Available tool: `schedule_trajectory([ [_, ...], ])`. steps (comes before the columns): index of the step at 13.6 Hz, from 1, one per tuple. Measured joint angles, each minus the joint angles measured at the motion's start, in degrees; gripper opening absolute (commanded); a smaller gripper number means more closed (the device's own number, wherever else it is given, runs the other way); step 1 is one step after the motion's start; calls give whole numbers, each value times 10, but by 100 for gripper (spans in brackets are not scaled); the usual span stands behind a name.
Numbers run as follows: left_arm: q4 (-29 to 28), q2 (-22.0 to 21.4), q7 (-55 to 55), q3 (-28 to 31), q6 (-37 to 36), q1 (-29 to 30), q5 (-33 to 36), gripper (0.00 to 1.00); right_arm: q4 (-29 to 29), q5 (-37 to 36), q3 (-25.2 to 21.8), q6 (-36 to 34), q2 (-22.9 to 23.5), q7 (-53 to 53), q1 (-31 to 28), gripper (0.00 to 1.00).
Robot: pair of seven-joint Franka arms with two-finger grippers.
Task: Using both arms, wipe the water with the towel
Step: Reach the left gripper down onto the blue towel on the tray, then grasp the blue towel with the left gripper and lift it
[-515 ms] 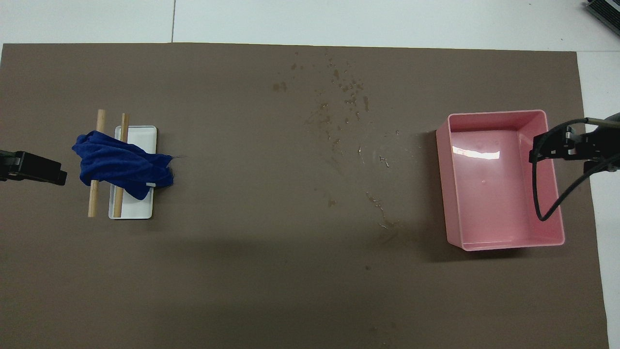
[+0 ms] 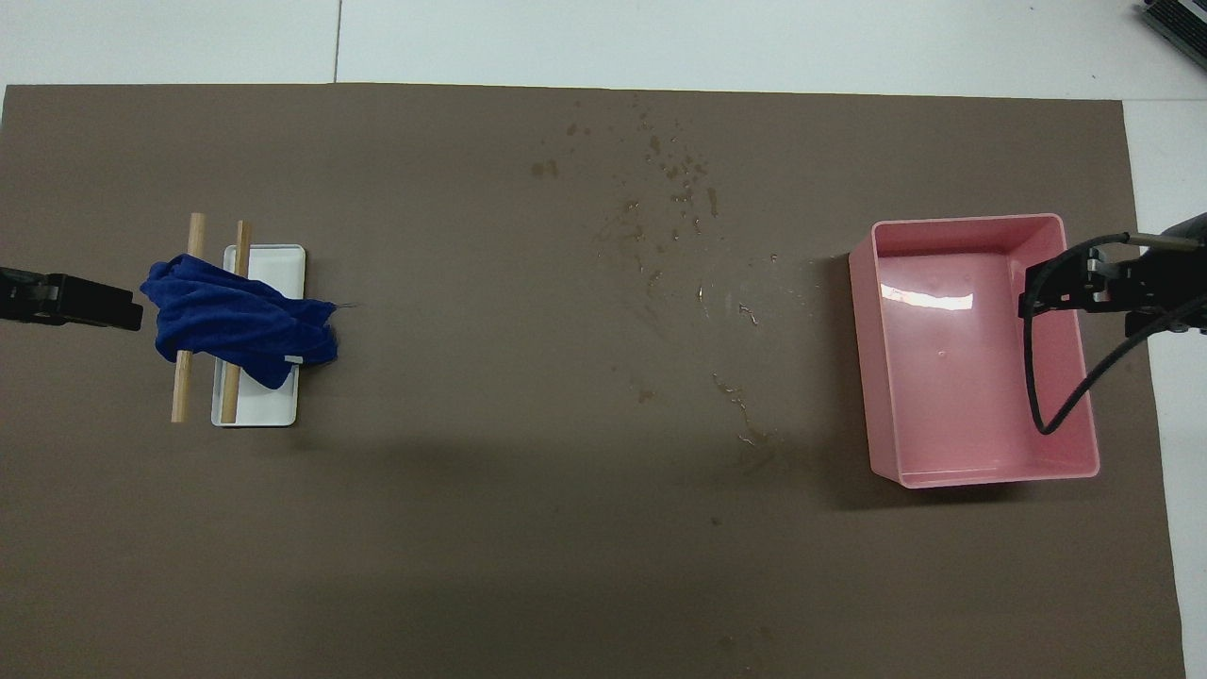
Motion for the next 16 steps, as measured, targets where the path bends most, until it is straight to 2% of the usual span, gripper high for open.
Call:
schedule_trajectory([
  [7, -165, -1, -2, 5, 248, 3, 0, 100, 9, 0, 0, -10, 0, -10, 11, 100],
  [12, -229, 31, -6, 6, 352, 22, 0, 100, 9, 0, 0, -11, -1, -10, 11, 100],
  [15, -251, 35, -7, 6, 371, 22, 0, 100, 9, 0, 0, -11, -1, -10, 11, 100],
  [16, -255, 35, -7, 6, 376, 22, 0, 92, 9, 0, 0, -11, -1, -10, 11, 100],
])
